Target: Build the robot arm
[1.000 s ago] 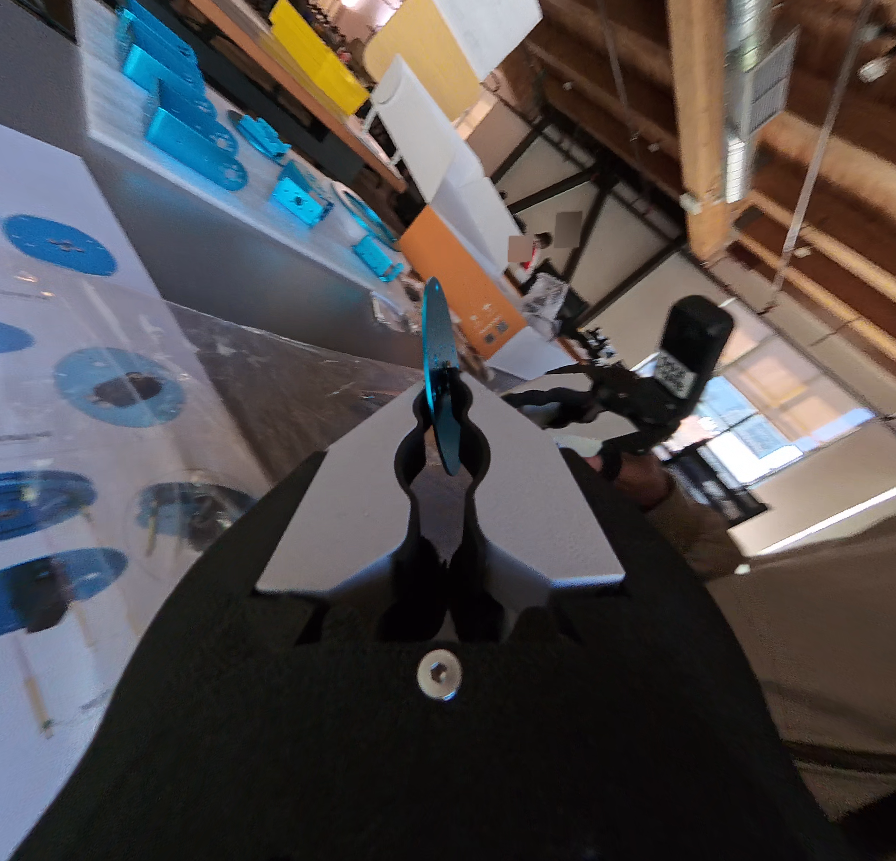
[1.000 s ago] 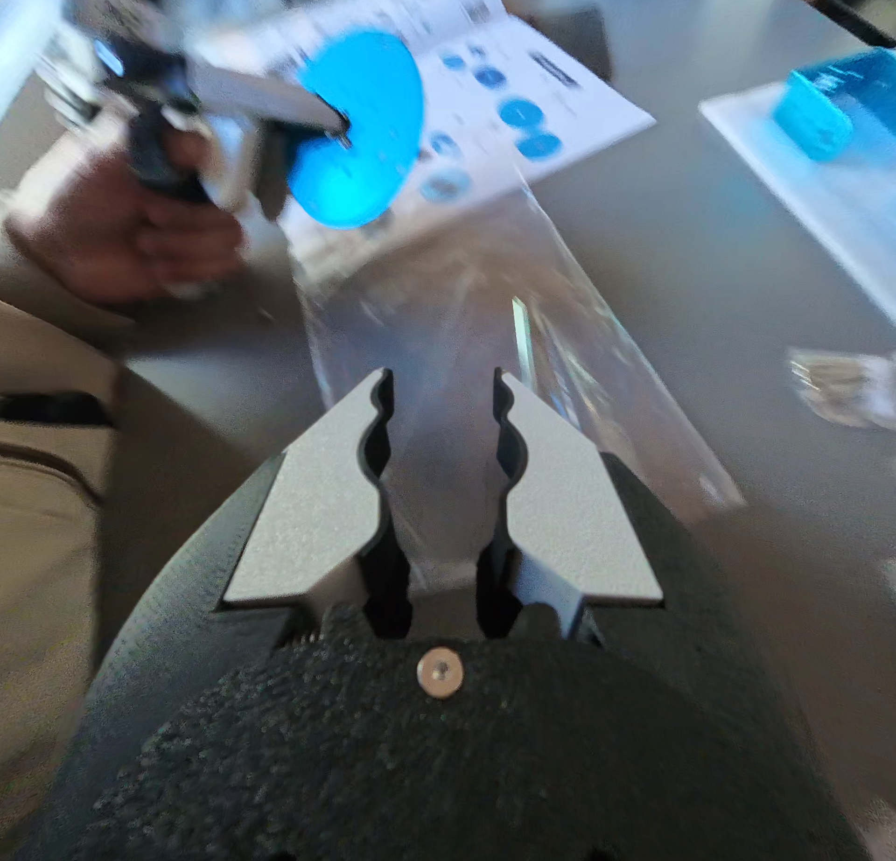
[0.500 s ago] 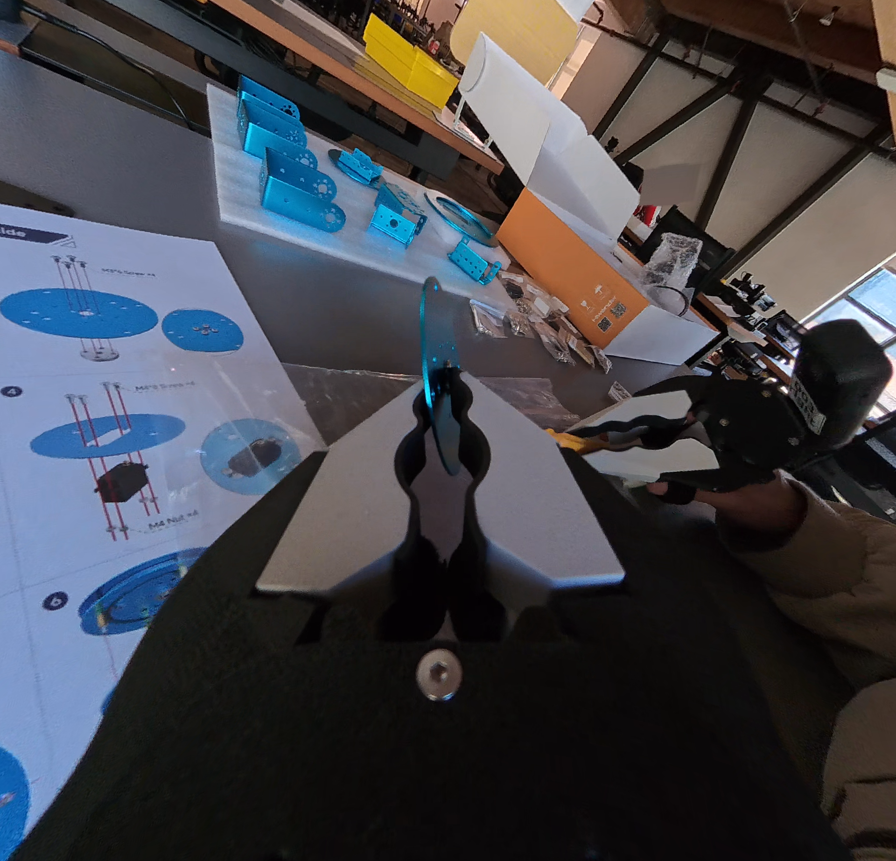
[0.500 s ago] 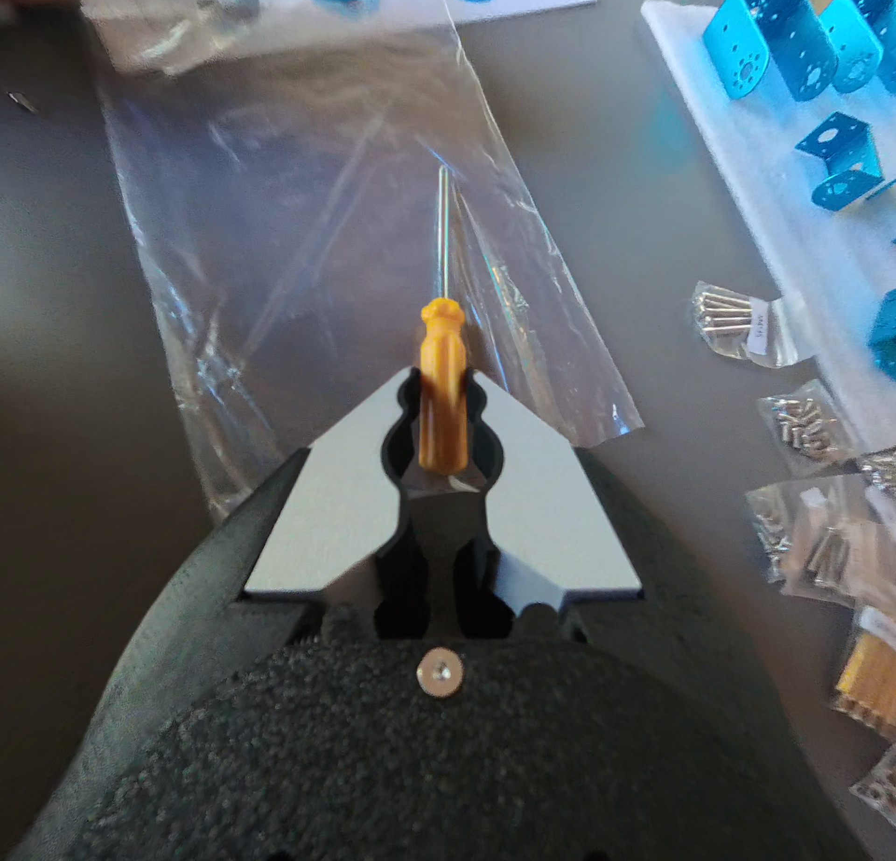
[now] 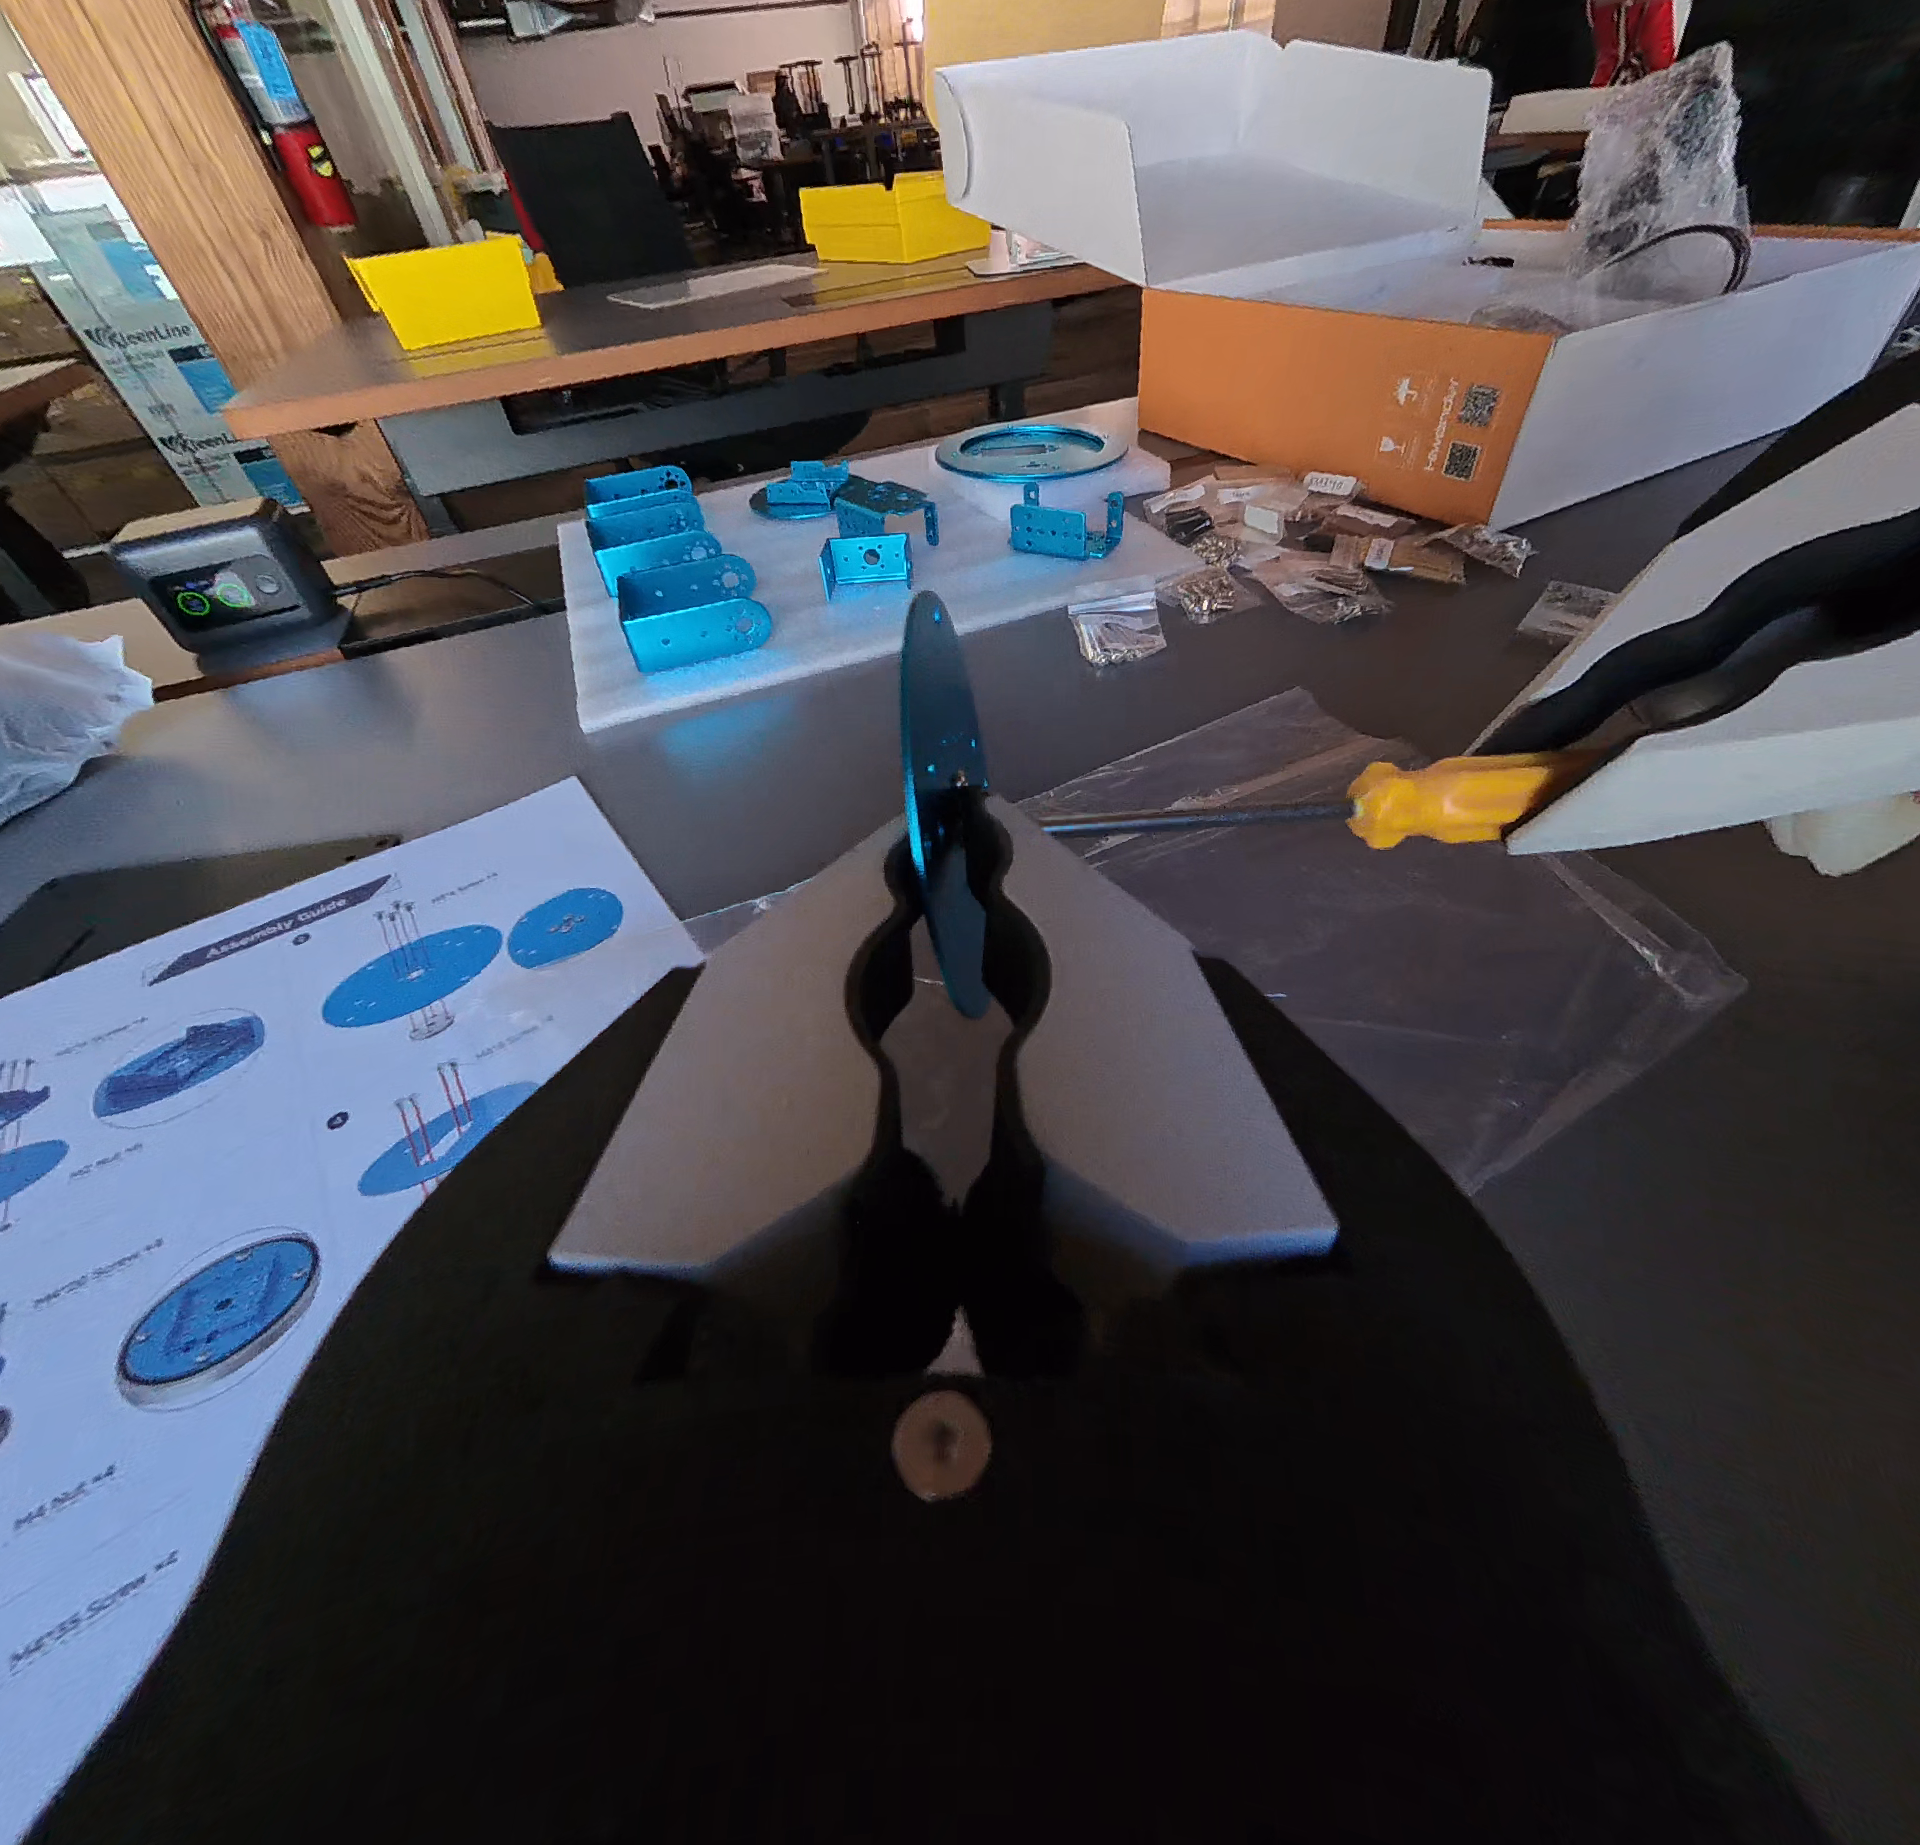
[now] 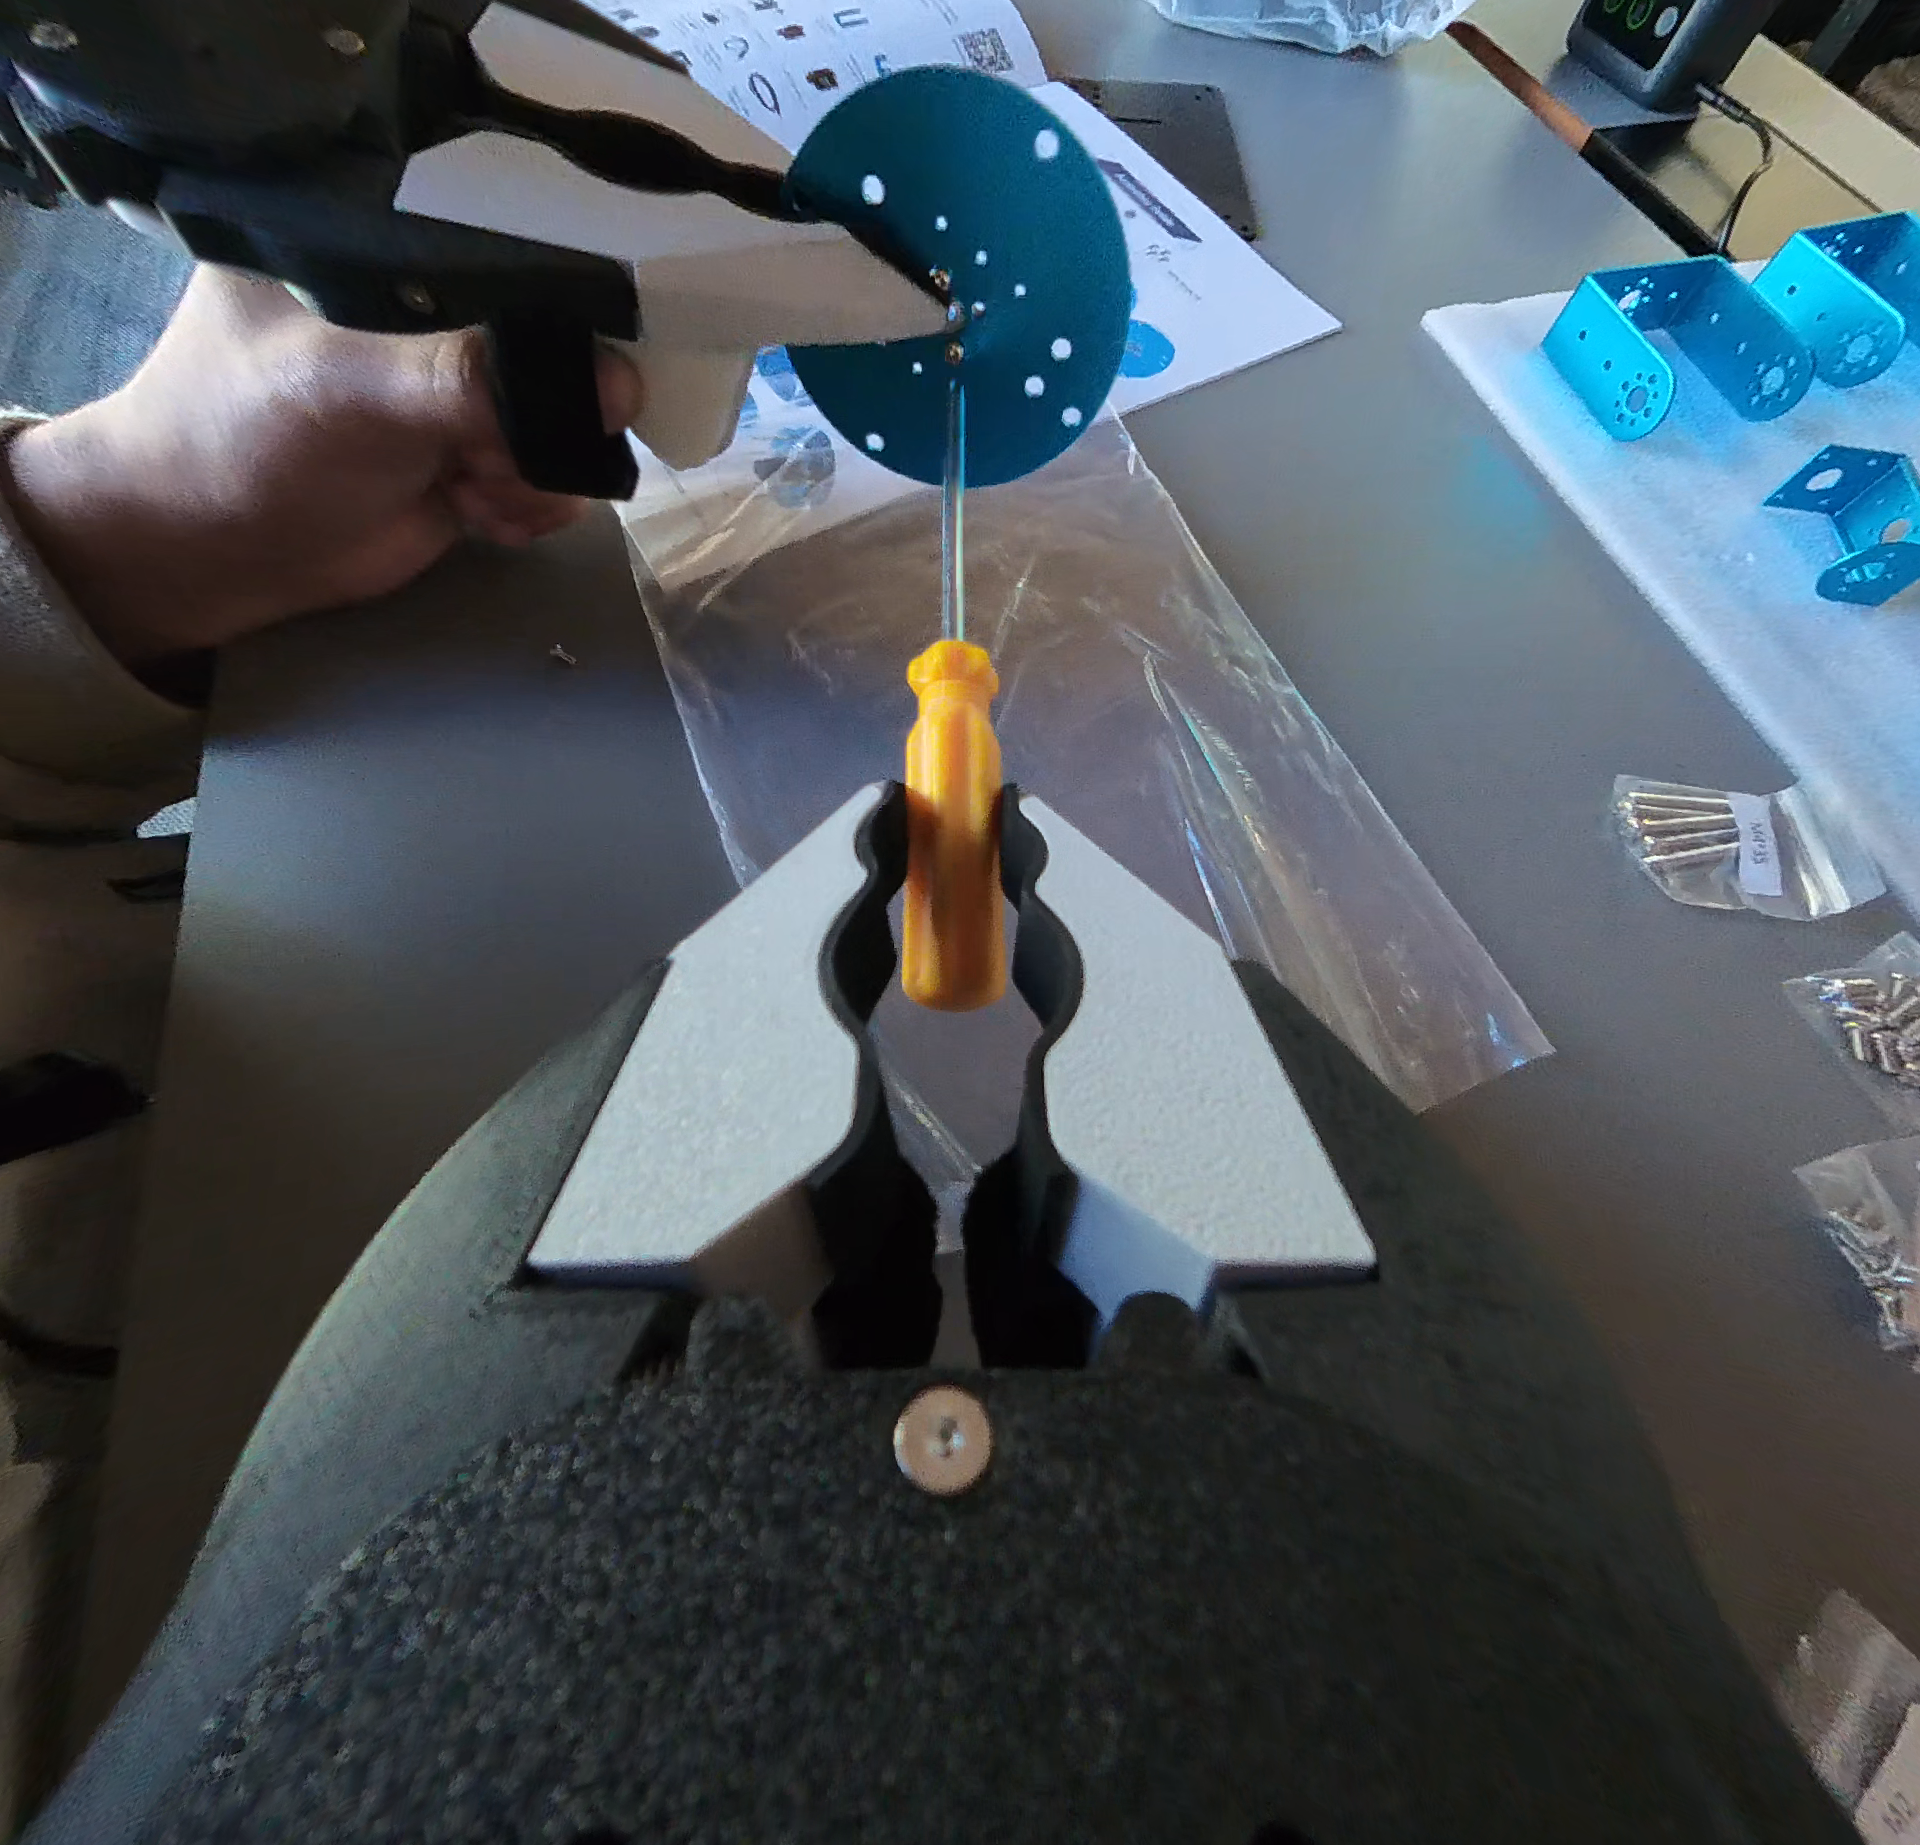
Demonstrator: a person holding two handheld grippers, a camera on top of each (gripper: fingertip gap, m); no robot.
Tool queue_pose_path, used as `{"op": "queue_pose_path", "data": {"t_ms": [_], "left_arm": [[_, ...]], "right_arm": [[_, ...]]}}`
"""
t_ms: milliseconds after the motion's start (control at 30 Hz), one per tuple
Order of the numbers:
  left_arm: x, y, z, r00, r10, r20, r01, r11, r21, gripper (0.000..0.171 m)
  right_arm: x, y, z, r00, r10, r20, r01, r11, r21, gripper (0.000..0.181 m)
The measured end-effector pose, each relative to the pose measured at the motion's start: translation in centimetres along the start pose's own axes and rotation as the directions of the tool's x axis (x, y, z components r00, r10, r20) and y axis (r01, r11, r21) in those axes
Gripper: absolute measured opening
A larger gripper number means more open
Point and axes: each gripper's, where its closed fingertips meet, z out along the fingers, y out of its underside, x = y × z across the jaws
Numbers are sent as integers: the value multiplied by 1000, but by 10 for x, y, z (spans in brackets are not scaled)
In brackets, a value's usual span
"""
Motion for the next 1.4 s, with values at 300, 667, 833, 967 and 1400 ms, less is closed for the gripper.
{"op": "queue_pose_path", "data": {"t_ms": [300,667,833,967,1400], "left_arm": [[0,1,2,1000,-14,-5,14,1000,-7,6],[5,3,5,999,-15,-29,14,1000,-20,6],[5,4,5,1000,-10,-23,9,1000,-25,6],[5,4,6,999,32,10,-32,999,-34,6],[12,-43,-22,986,150,65,-161,960,228,6]], "right_arm": [[2,2,-1,1000,20,1,-20,1000,-6,17],[3,2,1,1000,25,5,-25,1000,-7,17],[3,2,2,1000,14,-7,-14,1000,-11,17],[6,1,2,981,-150,-127,143,988,-63,17],[-29,-23,-12,496,609,620,-707,697,-119,16]]}}
